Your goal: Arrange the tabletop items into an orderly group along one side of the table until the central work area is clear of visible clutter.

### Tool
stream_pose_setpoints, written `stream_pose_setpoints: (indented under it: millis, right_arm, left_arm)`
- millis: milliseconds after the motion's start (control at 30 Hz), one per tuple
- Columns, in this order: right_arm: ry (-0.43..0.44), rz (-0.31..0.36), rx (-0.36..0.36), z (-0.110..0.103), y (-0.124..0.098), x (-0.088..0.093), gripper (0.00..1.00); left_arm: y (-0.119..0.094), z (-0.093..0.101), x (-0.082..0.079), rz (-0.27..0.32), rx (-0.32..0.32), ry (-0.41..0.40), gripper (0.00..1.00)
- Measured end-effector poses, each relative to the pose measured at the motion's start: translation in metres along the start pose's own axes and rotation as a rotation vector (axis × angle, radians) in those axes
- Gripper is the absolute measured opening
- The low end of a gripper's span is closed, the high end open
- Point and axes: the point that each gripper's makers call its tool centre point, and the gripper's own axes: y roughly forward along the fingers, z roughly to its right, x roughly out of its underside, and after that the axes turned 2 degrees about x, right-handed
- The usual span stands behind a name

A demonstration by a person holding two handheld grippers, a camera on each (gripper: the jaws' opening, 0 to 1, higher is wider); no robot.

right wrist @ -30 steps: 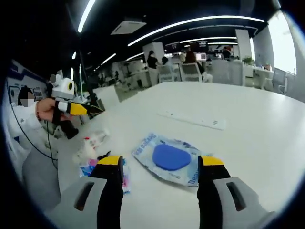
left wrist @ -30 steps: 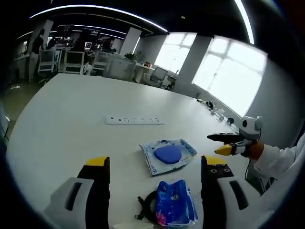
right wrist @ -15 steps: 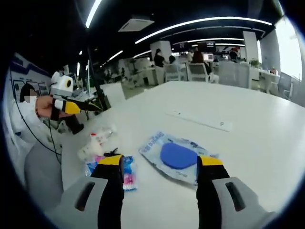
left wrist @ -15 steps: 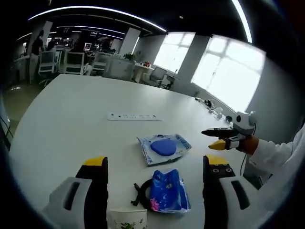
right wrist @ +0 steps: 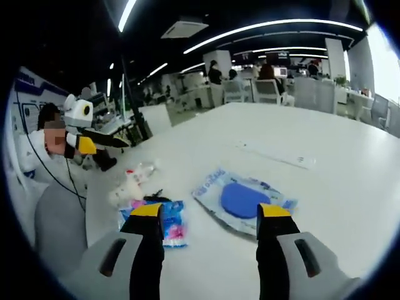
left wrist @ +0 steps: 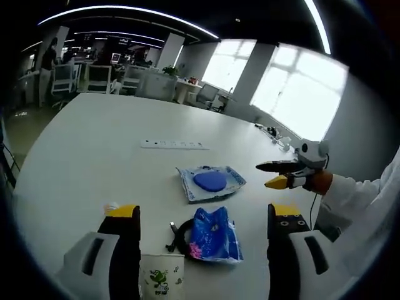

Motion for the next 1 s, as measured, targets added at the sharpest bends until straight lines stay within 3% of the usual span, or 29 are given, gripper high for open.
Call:
stream_pose_setpoints:
  millis: [700, 1000]
  right_arm:
    - [-0.035, -0.063, -0.116, -0.025, 0.023, 0.017, 0.56]
    - [-0.043, -0.093, -0.157, -0.031, 0.034, 0.029, 0.55]
  left_arm:
    - [-0.015, 0.015, 0.035, -0.021, -0.028, -0.049, 0.86]
    - [-0.016, 0.021, 0.052, -0.048, -0.051, -0.031, 0.85]
